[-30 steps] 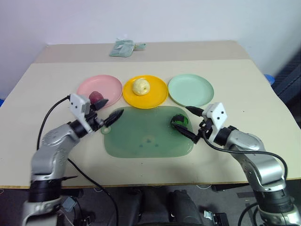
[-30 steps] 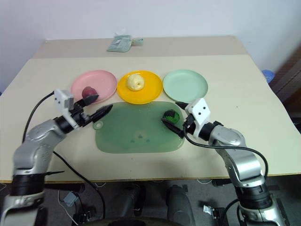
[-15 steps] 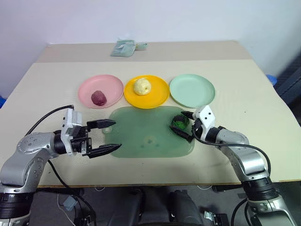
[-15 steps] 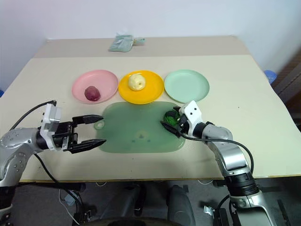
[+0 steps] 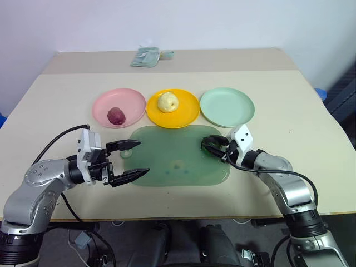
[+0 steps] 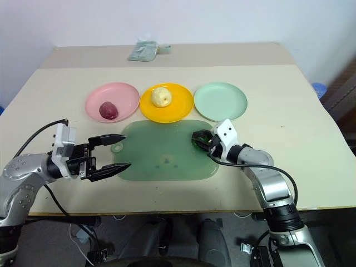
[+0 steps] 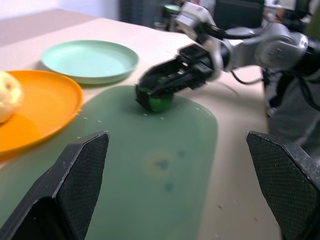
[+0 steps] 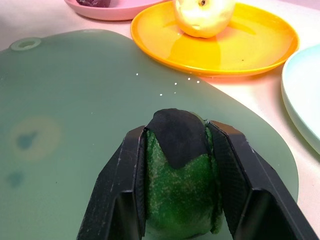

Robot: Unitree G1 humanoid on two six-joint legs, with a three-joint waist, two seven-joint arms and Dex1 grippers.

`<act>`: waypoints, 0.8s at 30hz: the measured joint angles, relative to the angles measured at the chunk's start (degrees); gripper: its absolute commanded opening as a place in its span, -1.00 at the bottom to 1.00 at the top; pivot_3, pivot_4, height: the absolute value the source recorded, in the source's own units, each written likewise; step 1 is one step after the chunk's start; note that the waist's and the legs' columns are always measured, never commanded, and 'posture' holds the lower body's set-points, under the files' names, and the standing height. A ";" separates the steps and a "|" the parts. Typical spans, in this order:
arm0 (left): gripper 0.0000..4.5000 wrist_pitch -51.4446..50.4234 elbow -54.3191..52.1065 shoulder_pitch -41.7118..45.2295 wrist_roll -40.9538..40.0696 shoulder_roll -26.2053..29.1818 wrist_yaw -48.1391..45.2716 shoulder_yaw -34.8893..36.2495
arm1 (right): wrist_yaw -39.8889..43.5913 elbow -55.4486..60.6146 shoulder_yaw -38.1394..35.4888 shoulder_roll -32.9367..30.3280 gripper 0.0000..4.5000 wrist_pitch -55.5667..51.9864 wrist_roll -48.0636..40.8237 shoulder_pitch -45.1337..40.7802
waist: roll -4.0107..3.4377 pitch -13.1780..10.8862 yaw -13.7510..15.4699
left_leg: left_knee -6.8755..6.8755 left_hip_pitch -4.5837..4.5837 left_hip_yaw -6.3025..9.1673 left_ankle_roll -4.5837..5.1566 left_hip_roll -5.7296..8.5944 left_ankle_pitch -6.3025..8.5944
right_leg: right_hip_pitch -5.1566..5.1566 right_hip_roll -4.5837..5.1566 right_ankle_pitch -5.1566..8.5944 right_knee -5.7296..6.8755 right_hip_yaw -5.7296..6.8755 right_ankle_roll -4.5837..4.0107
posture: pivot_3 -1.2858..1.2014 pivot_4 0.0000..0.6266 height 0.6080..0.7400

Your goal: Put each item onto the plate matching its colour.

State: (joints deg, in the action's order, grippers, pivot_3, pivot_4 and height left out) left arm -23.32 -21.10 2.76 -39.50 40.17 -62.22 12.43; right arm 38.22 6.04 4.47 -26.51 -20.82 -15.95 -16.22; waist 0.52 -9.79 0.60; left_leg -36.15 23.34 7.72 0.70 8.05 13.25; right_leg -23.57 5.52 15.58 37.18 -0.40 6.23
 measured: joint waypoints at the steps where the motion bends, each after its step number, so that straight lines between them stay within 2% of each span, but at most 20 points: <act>1: 1.00 -0.09 -0.24 -0.03 -0.03 -0.67 0.99 0.01 | -0.23 -1.23 -0.38 0.56 -0.26 0.10 -0.04 -1.33 | 0.00 0.00 -0.07 | 0.00 0.00 0.00 0.00 0.00 0.00 | 0.00 0.00 -0.01 0.01 0.00 -0.01 | 0.03 -0.52 1.00; 5: 1.00 -0.25 -1.68 -0.46 -0.03 -3.15 5.09 0.06 | -3.03 -10.20 -3.07 2.56 -0.26 2.78 0.15 -12.35 | -0.04 -0.02 -0.24 | 0.02 -0.01 0.00 -0.05 -0.01 -0.03 | -0.02 -0.03 -0.02 0.01 0.00 -0.03 | 0.03 -0.52 1.00; 10: 1.00 -0.12 -2.94 -1.27 0.73 -4.91 9.81 -0.10 | -6.80 -29.88 -5.36 4.15 -0.26 12.62 3.92 -27.10 | -0.03 -0.02 -0.25 | 0.04 -0.01 -0.02 -0.30 -0.01 -0.18 | 0.00 -0.03 -0.02 -0.01 -0.01 -0.03 | 0.03 -0.52 1.00; 13: 1.00 0.36 -4.56 -1.70 2.01 -6.64 12.65 -0.43 | -8.95 -50.93 -6.12 5.68 -0.26 21.47 6.29 -36.48 | -0.03 -0.02 -0.42 | 0.02 -0.02 -0.09 -0.32 0.00 -0.20 | 0.01 -0.04 -0.03 -0.02 -0.07 -0.04 | 0.03 -0.52 1.00; 16: 1.00 1.05 -5.15 -1.99 3.53 -7.12 14.90 -0.52 | -10.39 -66.45 -6.43 6.19 -0.26 27.46 8.60 -41.70 | -0.04 -0.03 -0.61 | 0.06 -0.01 -0.10 -0.33 0.00 -0.21 | -0.02 -0.04 -0.03 -0.02 -0.09 -0.04 | 0.03 -0.52 1.00; 19: 1.00 1.66 -5.73 -2.03 5.28 -7.24 16.60 -1.02 | -11.26 -75.71 -6.70 6.95 0.19 30.13 10.29 -44.25 | -0.05 -0.03 -1.34 | 0.07 -0.01 -0.10 -0.34 0.00 -0.21 | -0.02 -0.05 -0.03 -0.02 -0.11 -0.04 | 0.03 -0.52 1.00; 22: 1.00 2.60 -6.08 -2.01 7.28 -7.24 17.99 -2.19 | -11.30 -79.75 -7.37 7.00 0.85 31.34 11.29 -45.42 | -0.06 -0.04 -1.66 | 0.09 -0.01 -0.10 -0.35 -0.01 -0.22 | -0.06 -0.07 -0.03 0.01 -0.13 -0.04 | 0.03 -0.52 1.00; 23: 1.00 2.63 -6.08 -2.02 7.75 -7.24 18.39 -2.38 | -11.20 -80.37 -7.61 6.98 0.99 31.57 11.33 -45.78 | -0.07 -0.04 -1.76 | 0.10 -0.01 -0.10 -0.36 -0.01 -0.23 | -0.08 -0.08 -0.03 0.01 -0.15 -0.04 | 0.03 -0.52 1.00; 24: 1.00 2.65 -6.08 -2.03 7.97 -7.25 18.78 -2.51 | -10.72 -80.51 -8.00 6.88 0.99 32.01 11.34 -45.93 | -0.08 -0.04 -1.80 | 0.12 -0.01 -0.10 -0.36 -0.02 -0.23 | -0.09 -0.09 -0.03 0.02 -0.16 -0.04 | 0.03 -0.52 1.00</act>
State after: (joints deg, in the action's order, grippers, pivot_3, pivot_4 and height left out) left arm -20.67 -27.18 0.73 -31.53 32.92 -43.44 9.93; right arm 27.50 -74.47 -3.53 -19.62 11.20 -4.61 -62.15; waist 0.44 -9.83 -1.20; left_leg -36.03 23.33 7.61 0.33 8.03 13.02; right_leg -23.66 5.43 15.55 37.20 -0.56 6.19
